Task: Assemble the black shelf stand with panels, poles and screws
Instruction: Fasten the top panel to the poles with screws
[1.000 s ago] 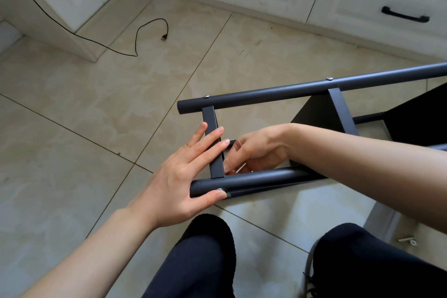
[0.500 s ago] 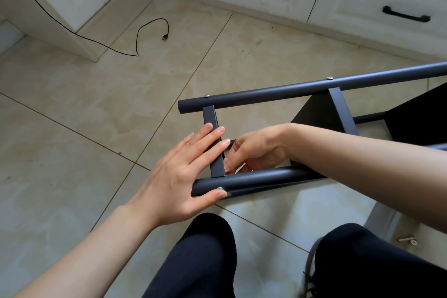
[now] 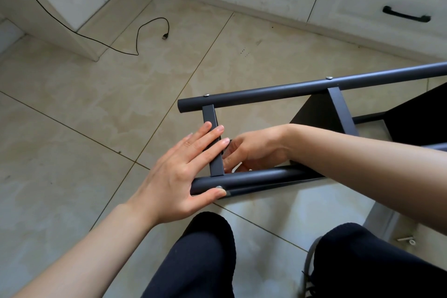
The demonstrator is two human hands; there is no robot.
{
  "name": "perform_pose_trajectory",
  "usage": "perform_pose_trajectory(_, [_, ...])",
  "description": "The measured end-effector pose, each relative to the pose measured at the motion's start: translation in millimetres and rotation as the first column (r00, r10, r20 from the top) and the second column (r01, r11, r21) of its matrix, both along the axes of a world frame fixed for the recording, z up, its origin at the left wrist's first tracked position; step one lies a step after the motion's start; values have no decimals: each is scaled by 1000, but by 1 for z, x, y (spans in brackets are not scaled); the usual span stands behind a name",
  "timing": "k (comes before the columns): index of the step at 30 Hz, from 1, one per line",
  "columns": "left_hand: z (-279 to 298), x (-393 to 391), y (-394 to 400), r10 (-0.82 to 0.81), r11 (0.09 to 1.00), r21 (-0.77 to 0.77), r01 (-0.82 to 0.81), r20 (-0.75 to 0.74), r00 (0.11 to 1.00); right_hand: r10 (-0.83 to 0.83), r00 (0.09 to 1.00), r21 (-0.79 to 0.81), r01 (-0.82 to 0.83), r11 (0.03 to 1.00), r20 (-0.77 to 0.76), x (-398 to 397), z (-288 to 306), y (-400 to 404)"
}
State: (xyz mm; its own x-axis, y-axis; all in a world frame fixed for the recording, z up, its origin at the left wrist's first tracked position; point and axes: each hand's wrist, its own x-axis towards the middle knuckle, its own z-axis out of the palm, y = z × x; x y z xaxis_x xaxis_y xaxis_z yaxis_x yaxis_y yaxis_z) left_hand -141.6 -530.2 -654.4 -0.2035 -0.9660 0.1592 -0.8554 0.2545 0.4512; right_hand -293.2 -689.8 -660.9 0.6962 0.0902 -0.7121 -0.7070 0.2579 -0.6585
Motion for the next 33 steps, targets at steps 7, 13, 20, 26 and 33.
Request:
perform_pose_trajectory(7, [-2, -6, 9, 79, 995, 70, -72, -115, 990, 104, 995, -244, -100, 965, 5, -21, 44, 0])
perform_pose_trajectory(13, [0, -34, 31, 392, 920, 215, -329, -441, 807, 312, 948, -689, -267, 674, -62, -32, 76, 27])
perform_pose_trajectory(20, [3, -56, 34, 605, 782, 472, -408, -733, 311, 290, 946, -882, -257, 394, -147, -48, 79, 49])
perform_pose_trajectory(26, [-5, -69, 33, 628, 728, 549, -411, -774, 79, 268, 956, -918, -209, 338, -119, -54, 69, 61])
perform_pose_trajectory(33, [-11, -88, 24, 584, 732, 613, -297, -789, -191, 224, 972, -948, -135, 289, -71, -57, 63, 57])
